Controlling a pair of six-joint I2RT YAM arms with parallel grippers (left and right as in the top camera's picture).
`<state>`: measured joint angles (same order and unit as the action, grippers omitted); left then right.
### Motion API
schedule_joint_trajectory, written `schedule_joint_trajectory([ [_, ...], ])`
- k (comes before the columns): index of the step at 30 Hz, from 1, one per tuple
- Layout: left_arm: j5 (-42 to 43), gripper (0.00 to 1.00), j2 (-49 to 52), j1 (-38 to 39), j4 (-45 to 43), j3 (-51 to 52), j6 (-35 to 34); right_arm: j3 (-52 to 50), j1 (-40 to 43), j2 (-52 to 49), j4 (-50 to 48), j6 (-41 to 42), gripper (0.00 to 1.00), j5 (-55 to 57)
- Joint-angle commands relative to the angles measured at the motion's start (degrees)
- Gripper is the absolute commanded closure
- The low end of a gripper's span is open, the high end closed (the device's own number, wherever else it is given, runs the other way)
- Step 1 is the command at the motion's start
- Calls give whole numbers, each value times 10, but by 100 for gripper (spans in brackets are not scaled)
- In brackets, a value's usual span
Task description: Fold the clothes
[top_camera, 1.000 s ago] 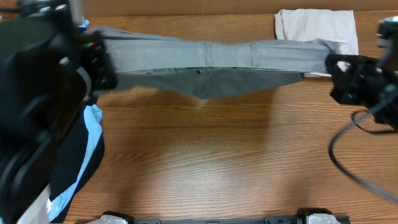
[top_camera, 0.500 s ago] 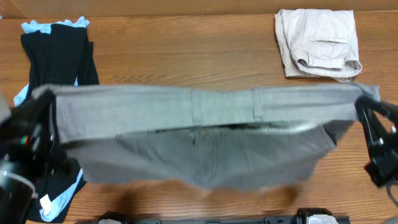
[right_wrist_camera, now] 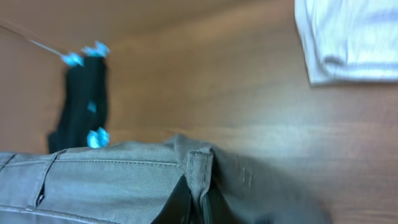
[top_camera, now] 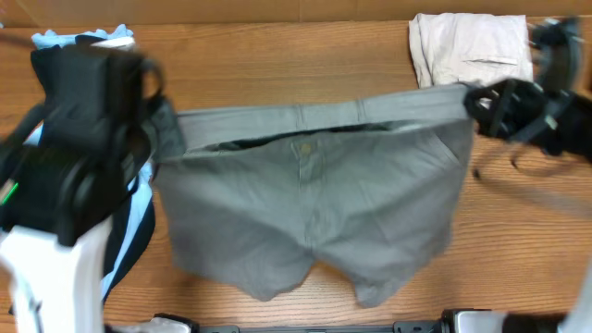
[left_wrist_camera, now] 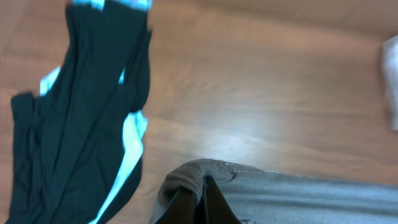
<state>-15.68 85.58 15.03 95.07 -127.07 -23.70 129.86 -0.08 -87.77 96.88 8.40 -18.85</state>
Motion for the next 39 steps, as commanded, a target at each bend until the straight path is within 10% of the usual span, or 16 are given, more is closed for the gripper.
schedule_joint_trajectory([
  [1, -132, 96, 53, -15, -5, 33, -10, -33, 17, -61, -20, -34, 96, 99],
  [15, -133, 96, 388, -21, -302, 56, 17, -76, 7, -359, -292, -42, 96, 46],
  [17, -133, 73, 422, -25, -396, 56, 27, -76, -2, -378, -368, -42, 94, 45],
  [18, -133, 51, 433, -27, -438, 56, 34, -76, -6, -384, -402, -42, 82, 43],
  [20, -126, 0, 449, -35, -533, 56, 38, -76, -16, -393, -471, -42, 4, 37],
  [28, 56, 0, 436, -72, -511, -57, 68, -54, -34, -370, -473, -37, 0, 32],
  [39, 181, 0, 435, -52, -316, -182, 326, -40, -41, -309, -219, 71, 0, 7],
])
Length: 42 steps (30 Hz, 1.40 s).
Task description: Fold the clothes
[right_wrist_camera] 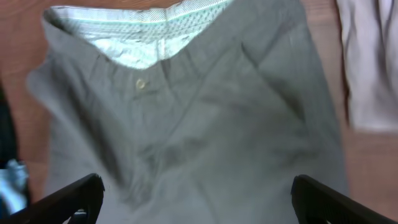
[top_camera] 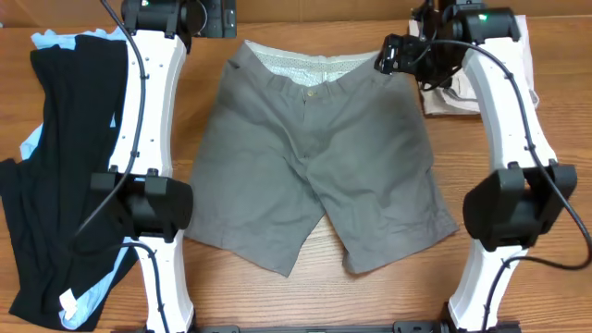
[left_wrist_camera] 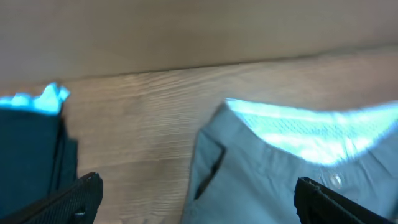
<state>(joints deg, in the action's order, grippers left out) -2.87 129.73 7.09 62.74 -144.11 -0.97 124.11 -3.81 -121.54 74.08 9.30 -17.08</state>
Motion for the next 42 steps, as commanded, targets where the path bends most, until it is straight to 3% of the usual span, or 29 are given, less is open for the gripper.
schedule_joint_trajectory([
  [1, 52, 0, -6, 34, 9, -10, 103, 15, -4, 28, 11, 80, 0, -10],
  [11, 44, 0, 3, 94, 0, 35, 45, 8, -5, 28, 18, 122, 0, 5],
  [25, 49, 0, 120, 137, 23, 42, -75, 7, 4, 28, 54, 117, 0, 75],
  [33, 83, 3, 162, 140, 7, 42, -85, 7, 4, 28, 54, 115, 0, 81],
  [42, 104, 13, 212, 162, -11, 42, -85, 7, 4, 28, 49, 113, 0, 81],
])
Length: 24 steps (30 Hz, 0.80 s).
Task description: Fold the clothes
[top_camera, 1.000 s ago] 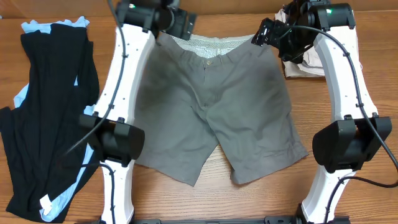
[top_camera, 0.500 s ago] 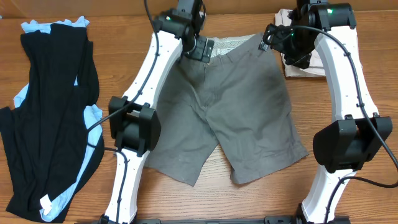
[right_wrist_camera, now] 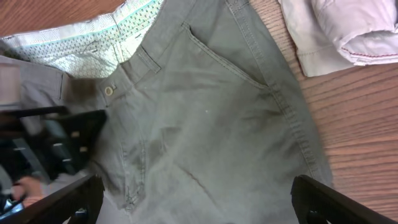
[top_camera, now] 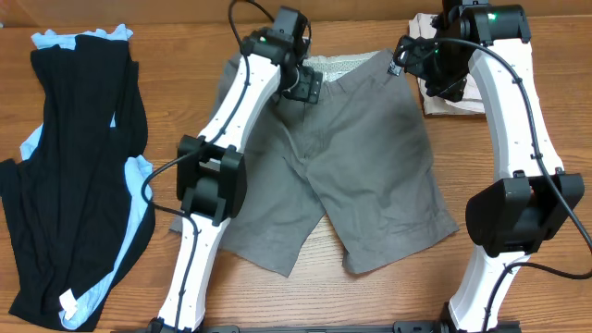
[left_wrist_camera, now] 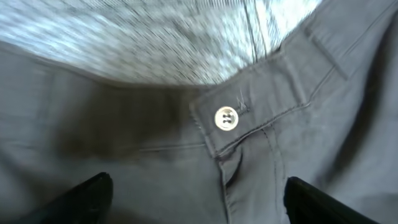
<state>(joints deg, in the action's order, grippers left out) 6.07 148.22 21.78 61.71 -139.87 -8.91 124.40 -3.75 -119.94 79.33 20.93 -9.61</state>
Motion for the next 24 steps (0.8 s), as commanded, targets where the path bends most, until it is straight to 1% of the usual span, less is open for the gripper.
schedule_joint_trajectory([
  [1, 14, 14, 31, 18, -2, 0, -5, 4, 3, 12, -4, -3, 0, 6],
  [6, 10, 25, 32, 25, -17, 0, -6, 4, 3, 12, -3, -14, 0, 7],
  [9, 10, 34, 33, 26, -20, 0, -6, 4, 3, 12, -3, -15, 0, 11],
  [10, 10, 42, 33, 27, -20, 0, -6, 4, 3, 12, -3, -16, 0, 12],
  [11, 10, 47, 34, 28, -20, 0, -5, 4, 3, 12, -3, -16, 0, 13],
  [14, 7, 58, 34, 28, -22, 0, -5, 4, 3, 12, -2, -16, 0, 12],
  [18, -17, 74, 34, 29, -24, 0, -5, 4, 3, 12, 0, -16, 0, 13],
  [24, -18, 82, 38, 29, -27, 0, -5, 4, 3, 12, 4, -19, 0, 12],
])
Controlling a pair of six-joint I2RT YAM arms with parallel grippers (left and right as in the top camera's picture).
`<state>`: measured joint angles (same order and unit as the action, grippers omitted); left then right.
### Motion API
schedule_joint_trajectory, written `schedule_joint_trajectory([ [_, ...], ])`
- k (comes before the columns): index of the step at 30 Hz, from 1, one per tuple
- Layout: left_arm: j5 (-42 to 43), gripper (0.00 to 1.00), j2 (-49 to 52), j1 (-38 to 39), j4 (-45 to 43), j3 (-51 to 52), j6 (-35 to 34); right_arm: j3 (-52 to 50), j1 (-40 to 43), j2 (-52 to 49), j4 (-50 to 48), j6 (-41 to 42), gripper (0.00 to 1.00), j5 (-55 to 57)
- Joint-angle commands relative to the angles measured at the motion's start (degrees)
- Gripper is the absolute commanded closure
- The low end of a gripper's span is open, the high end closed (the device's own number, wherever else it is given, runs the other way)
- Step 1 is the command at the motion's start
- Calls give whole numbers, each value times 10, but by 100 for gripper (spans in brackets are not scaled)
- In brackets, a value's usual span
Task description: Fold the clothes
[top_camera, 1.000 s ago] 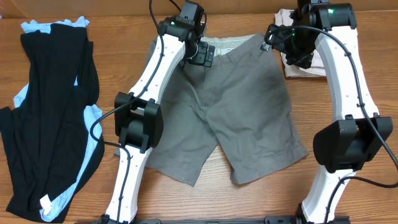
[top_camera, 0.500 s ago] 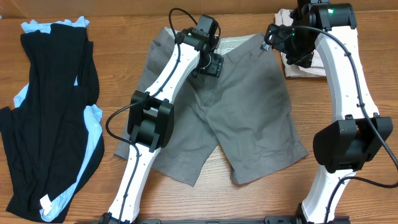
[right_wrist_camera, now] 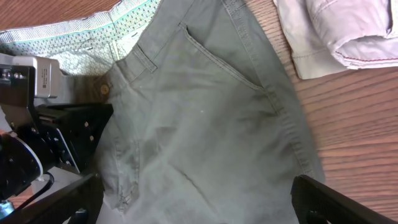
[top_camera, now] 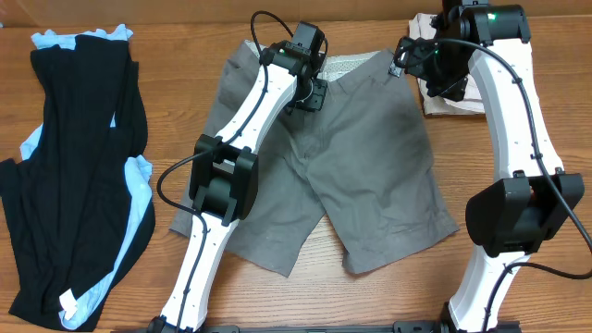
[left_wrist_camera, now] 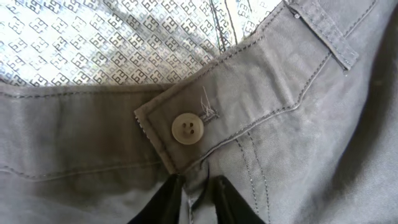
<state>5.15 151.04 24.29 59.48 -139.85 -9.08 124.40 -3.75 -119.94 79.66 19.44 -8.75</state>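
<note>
Grey shorts (top_camera: 314,176) lie flat in the middle of the table with the waistband at the far edge and the patterned lining showing. My left gripper (top_camera: 310,91) is at the middle of the waistband. In the left wrist view my left gripper (left_wrist_camera: 200,202) sits just below the button (left_wrist_camera: 187,129), with its fingers (left_wrist_camera: 176,200) pinched on a fold of the fly fabric. My right gripper (right_wrist_camera: 196,205) hangs open above the right hip of the shorts (right_wrist_camera: 211,124), holding nothing. In the overhead view my right gripper (top_camera: 412,63) is near the waistband's right end.
A black and light-blue garment (top_camera: 79,166) is spread along the left side of the table. A folded pale garment (right_wrist_camera: 336,31) lies at the far right corner, partly under the right arm. Bare wood (top_camera: 527,166) shows right of the shorts.
My left gripper was open over the button. Now it sits slightly further right and lower, with its fingers shut on the fly fabric. The right gripper has barely moved.
At first both grippers were shut on the waistband ends, holding the shorts stretched above the table. Then the shorts lay flat and both grippers were open at the far edge. The left gripper then stood open over the button and is now shut on the fly.
</note>
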Motion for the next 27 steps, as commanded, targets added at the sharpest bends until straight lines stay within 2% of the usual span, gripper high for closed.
schedule_joint_trajectory([
  [1, -9, 83, 13, 5, -6, 0, -4, 4, 3, 12, 2, -4, 0, 4],
  [8, -9, 96, 15, 5, -7, 0, -4, 4, 3, 12, 4, -8, 0, 4],
  [19, -9, 96, 12, 4, -11, -10, -4, 4, 4, 12, 2, -17, 0, 4],
  [27, -9, 96, 6, -3, -1, -108, -4, 4, 5, 12, 2, -17, 0, 12],
])
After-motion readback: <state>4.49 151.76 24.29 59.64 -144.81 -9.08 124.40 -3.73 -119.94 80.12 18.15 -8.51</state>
